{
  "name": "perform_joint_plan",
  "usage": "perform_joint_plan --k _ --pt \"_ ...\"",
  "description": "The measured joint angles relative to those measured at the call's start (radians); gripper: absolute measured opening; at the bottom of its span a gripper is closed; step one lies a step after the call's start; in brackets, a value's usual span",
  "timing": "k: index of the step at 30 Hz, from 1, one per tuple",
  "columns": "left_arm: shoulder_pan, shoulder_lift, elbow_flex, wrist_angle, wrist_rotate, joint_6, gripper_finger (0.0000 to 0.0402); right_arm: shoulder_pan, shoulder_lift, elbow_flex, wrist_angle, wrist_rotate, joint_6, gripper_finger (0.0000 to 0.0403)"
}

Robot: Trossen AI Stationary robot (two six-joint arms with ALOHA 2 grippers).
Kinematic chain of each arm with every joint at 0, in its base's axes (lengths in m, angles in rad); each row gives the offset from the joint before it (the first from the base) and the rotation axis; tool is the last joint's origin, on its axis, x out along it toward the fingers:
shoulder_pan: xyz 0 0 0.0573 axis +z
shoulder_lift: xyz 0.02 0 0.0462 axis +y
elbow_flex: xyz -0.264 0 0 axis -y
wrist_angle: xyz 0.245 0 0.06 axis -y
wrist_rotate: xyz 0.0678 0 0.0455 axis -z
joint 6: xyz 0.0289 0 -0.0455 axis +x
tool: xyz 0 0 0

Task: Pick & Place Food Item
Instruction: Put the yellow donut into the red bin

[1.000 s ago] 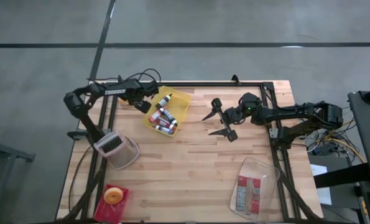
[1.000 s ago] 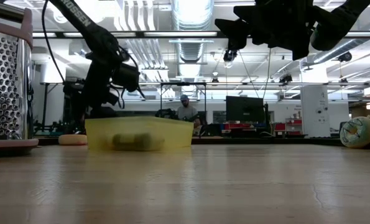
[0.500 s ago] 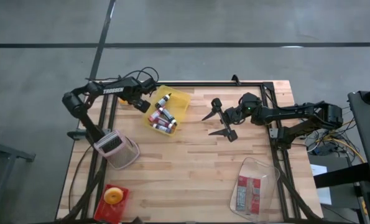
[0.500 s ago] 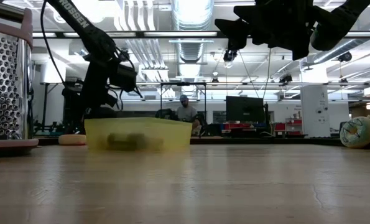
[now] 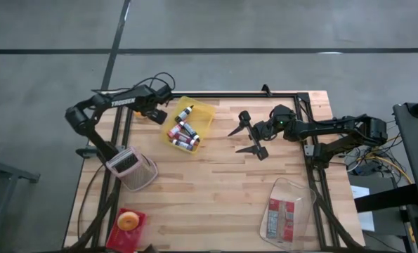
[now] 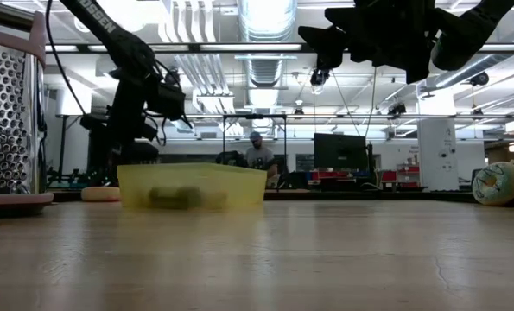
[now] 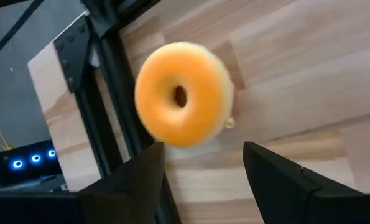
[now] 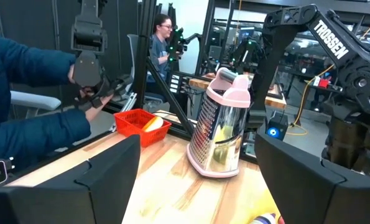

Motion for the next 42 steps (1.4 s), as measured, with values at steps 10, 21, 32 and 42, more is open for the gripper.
perform_joint_plan --k 10,21,32,42 --pt "0.023 0.014 -0.019 0.072 -0.003 0.064 0.0222 0.000 0.000 0.000 0.000 0.000 0.000 0.0315" --pt "0.083 0.014 -0.116 0.216 0.083 0.136 0.0222 0.000 0.000 0.000 0.000 0.000 0.000 0.0315" --pt "0.108 0.014 -0.131 0.283 0.087 0.235 0.0222 0.000 0.000 0.000 0.000 0.000 0.000 0.0315" --pt "0.125 0.014 -0.131 0.282 0.174 0.229 0.0222 0.000 0.000 0.000 0.000 0.000 0.000 0.0315"
